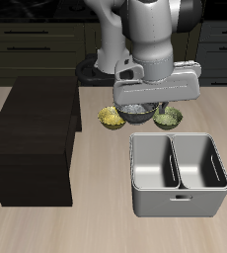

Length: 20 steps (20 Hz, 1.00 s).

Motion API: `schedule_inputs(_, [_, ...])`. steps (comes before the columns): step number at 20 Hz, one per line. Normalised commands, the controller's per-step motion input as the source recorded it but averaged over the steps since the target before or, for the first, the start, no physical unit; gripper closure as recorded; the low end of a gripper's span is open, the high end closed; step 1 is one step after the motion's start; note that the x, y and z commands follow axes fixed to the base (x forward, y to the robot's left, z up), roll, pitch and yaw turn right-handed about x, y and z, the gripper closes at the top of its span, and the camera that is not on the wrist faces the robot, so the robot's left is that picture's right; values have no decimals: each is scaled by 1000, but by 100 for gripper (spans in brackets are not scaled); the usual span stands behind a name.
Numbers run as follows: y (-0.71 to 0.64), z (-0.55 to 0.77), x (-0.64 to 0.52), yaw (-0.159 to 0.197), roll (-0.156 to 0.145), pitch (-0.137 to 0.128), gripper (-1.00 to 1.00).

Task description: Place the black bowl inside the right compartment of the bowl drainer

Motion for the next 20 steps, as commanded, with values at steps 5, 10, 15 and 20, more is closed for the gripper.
schedule_inputs(5, [69,-141,157,-6,-20,27,100])
schedule_inputs(10, [208,-109,-19,10,23,14,100])
schedule_inputs(15, [114,-23,18,3,-6,-4,100])
schedule_inputs(20, [255,-31,14,-20,-21,6,100])
